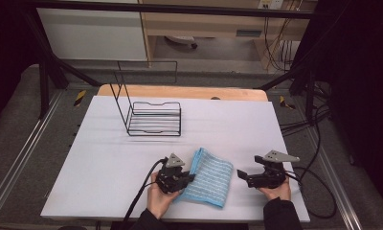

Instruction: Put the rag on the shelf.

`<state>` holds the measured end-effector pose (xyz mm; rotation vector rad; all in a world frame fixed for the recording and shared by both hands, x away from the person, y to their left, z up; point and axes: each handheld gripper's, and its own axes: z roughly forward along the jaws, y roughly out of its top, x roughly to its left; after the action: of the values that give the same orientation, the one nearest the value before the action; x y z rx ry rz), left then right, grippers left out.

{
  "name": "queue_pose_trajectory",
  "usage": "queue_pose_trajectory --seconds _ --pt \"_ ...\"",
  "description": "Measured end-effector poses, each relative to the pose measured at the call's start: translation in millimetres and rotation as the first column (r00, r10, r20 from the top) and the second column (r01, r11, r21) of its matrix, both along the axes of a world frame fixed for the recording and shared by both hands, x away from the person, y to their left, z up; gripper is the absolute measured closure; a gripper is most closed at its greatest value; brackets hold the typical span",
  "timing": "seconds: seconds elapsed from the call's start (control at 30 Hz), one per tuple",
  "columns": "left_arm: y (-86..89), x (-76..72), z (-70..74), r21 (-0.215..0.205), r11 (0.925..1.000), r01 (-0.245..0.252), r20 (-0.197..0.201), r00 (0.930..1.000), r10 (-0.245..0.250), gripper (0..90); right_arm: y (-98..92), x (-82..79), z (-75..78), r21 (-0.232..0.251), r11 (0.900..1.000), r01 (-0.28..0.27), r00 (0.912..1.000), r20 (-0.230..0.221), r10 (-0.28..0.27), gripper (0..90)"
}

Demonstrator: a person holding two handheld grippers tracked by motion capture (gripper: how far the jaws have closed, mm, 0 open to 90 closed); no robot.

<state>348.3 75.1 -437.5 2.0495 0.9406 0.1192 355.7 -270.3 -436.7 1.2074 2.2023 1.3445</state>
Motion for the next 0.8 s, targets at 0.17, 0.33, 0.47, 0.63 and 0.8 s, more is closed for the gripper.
queue_pose_trajectory --seconds 0.17,0.33,0.47,0.63,0.8 --pt "10.2 -2.8 -0.1 0.015 0.9998 -0.014 0.017 0.9998 0.014 79.1 0.0 -0.1 0.0 0.0 1.0 0.0 1.0 0.0 0.0 2.0" --pt "23.6 -4.1 0.6 0.022 0.9991 -0.035 0.026 0.9991 0.034 79.0 0.1 0.0 -0.2 -0.001 1.0 0.0 1.0 0.0 0.0 2.0" --pt "31.2 -5.9 1.7 0.039 0.9982 -0.046 0.036 0.9984 0.044 78.9 0.6 0.2 -0.5 -0.001 1.0 0.001 1.0 -0.003 -0.001 2.0" --pt "42.6 -8.8 -0.2 0.029 0.9968 -0.075 0.036 0.9966 0.074 78.9 0.6 0.0 -0.6 -0.001 1.0 0.001 1.0 -0.002 -0.001 2.0" --pt "60.5 -10.0 -1.9 0.029 0.9929 -0.115 0.038 0.9927 0.114 78.9 1.0 0.3 -1.0 -0.001 1.0 0.002 1.0 -0.003 -0.002 2.0"
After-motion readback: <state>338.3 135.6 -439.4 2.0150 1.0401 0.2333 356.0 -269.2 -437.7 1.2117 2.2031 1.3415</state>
